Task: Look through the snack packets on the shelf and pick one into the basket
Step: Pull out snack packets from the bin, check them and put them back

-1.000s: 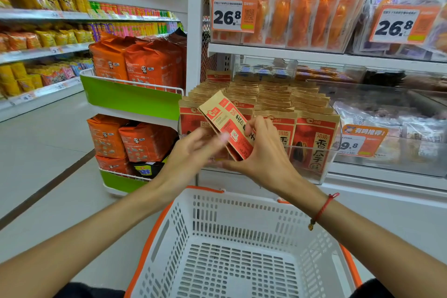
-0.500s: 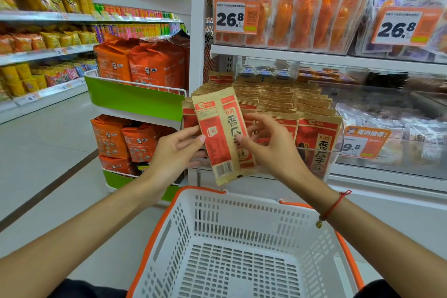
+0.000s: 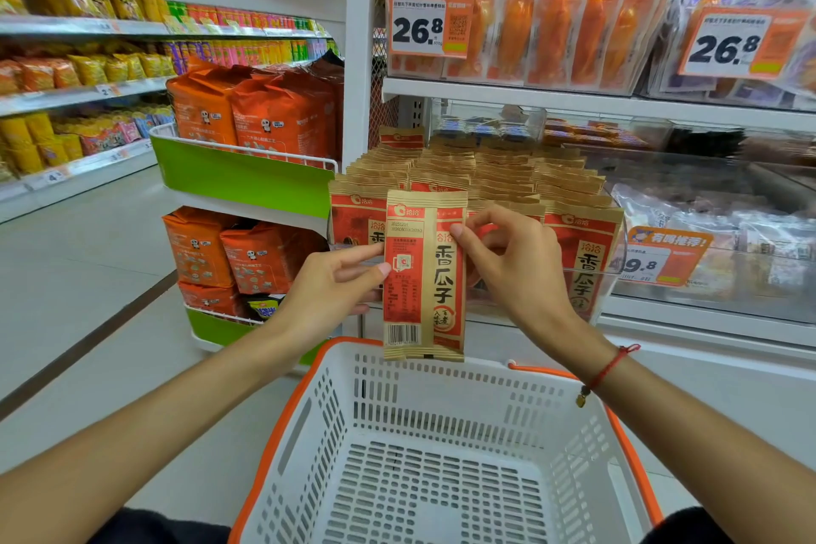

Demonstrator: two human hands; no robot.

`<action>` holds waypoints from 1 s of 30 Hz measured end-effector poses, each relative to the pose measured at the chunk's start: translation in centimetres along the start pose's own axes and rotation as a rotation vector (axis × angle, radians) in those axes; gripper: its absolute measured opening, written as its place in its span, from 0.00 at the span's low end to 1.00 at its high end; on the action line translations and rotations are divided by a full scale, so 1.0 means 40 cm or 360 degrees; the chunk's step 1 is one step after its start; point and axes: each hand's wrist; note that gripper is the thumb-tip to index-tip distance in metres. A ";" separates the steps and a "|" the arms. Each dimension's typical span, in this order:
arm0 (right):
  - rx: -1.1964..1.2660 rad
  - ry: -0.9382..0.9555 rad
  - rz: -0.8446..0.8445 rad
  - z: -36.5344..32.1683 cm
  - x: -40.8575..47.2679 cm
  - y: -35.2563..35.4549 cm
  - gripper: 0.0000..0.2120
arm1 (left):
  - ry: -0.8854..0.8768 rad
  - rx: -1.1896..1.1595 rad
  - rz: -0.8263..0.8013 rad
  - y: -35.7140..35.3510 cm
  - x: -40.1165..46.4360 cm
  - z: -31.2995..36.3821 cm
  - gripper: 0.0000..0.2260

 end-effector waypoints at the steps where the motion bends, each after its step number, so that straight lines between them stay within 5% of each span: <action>1: -0.0017 0.0015 0.0013 0.002 0.001 0.001 0.09 | -0.0003 -0.0001 -0.0008 0.000 0.000 0.000 0.17; 13: 0.0171 -0.0058 -0.0150 -0.015 -0.001 0.002 0.04 | 0.0028 -0.0106 0.0074 0.003 0.007 0.011 0.08; 19: 0.0110 -0.0065 -0.0419 -0.015 -0.007 -0.005 0.16 | 0.0066 -0.0369 0.0357 0.018 0.017 0.018 0.09; 30: 0.0058 0.0178 -0.0161 -0.019 -0.025 -0.014 0.23 | 0.0086 -0.0498 0.0433 0.007 0.008 0.030 0.06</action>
Point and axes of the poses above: each hand's wrist, its own x-axis towards the middle knuckle, its own y-axis out of the back of the hand, z = x × y, and after that the axes turned 14 degrees about -y, right-handed
